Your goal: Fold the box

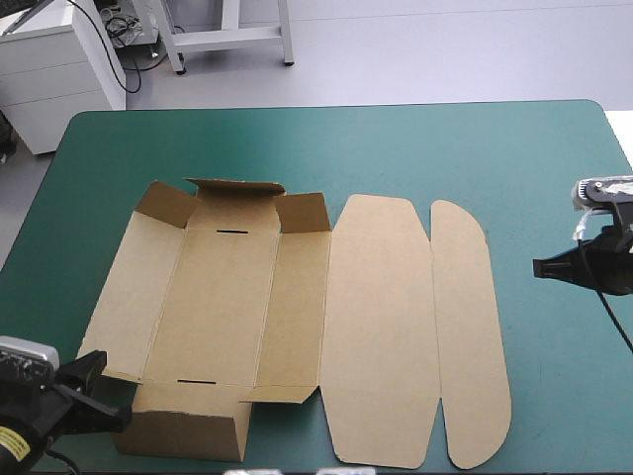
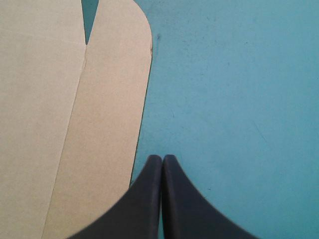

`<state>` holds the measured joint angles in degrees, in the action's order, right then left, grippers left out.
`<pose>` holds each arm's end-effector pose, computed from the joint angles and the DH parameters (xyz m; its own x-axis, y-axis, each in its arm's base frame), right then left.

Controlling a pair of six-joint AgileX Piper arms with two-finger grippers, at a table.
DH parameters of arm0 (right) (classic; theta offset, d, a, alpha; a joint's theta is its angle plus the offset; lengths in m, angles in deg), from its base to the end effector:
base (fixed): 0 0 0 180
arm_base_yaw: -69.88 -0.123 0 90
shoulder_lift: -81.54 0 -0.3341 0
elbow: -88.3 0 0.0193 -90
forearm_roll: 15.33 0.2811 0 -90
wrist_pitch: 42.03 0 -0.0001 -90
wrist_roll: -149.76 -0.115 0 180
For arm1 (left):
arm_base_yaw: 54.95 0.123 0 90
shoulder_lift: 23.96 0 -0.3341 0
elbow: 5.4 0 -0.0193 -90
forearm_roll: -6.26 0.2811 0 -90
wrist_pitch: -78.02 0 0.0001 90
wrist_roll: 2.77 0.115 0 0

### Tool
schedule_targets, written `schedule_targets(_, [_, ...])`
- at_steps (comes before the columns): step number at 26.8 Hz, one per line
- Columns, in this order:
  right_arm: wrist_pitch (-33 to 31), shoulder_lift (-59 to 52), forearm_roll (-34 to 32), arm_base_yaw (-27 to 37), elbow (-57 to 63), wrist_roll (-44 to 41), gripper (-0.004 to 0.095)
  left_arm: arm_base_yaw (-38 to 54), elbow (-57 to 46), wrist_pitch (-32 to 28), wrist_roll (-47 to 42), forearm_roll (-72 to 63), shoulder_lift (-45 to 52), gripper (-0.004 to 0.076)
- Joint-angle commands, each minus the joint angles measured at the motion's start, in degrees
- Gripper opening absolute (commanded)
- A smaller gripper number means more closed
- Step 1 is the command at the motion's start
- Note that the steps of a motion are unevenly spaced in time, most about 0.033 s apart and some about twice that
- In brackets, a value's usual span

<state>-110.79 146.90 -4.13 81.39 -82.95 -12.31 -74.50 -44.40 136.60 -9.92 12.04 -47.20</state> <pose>0.1948 -0.0184 0.4324 -0.7759 -0.0819 -0.6255 -0.1001 0.9950 -0.0060 0.0328 -0.0011 0.3443 -0.4987 0.1010 -0.8609 0.2284 0.9734 -0.0182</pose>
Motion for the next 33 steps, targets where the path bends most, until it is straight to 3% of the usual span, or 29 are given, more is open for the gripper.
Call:
schedule_targets(1, [3.4, -0.1, 1.1, 0.4, -1.3, 1.0, -0.0020, 0.0, 10.1, -2.0, -0.3, 0.3, -11.0, -0.0008])
schedule_targets(6, [3.5, -0.2, 1.1, 0.4, -1.3, 1.6, -0.0020, 0.0, 25.7, 0.9, 2.8, 0.5, -30.8, -0.0008])
schedule_targets(17, [3.6, -0.2, 1.1, 0.4, -1.3, 2.0, -0.0020, 0.0, 28.2, 5.6, 2.8, 0.5, -44.8, 0.0012])
schedule_targets(22, [3.7, -0.2, 1.1, 0.4, -1.3, 2.4, -0.0020, 0.0, 28.2, 7.1, 2.8, 0.4, -48.3, 0.0188])
schedule_targets(26, [3.7, -0.2, 1.1, 0.4, -1.3, 2.4, -0.0020, 0.0, 28.2, 7.7, 2.8, 0.3, -49.9, 0.0438])
schedule_targets(28, [3.7, -0.2, 1.1, 0.4, -1.3, 2.4, -0.0020, 0.0, 28.2, 7.7, 2.3, 0.3, -50.1, 0.0525])
schedule_targets(33, [3.7, -0.2, 1.1, 0.4, -1.3, 2.4, -0.0020, 0.0, 28.2, 9.8, 2.2, -2.5, -50.2, 0.0527])
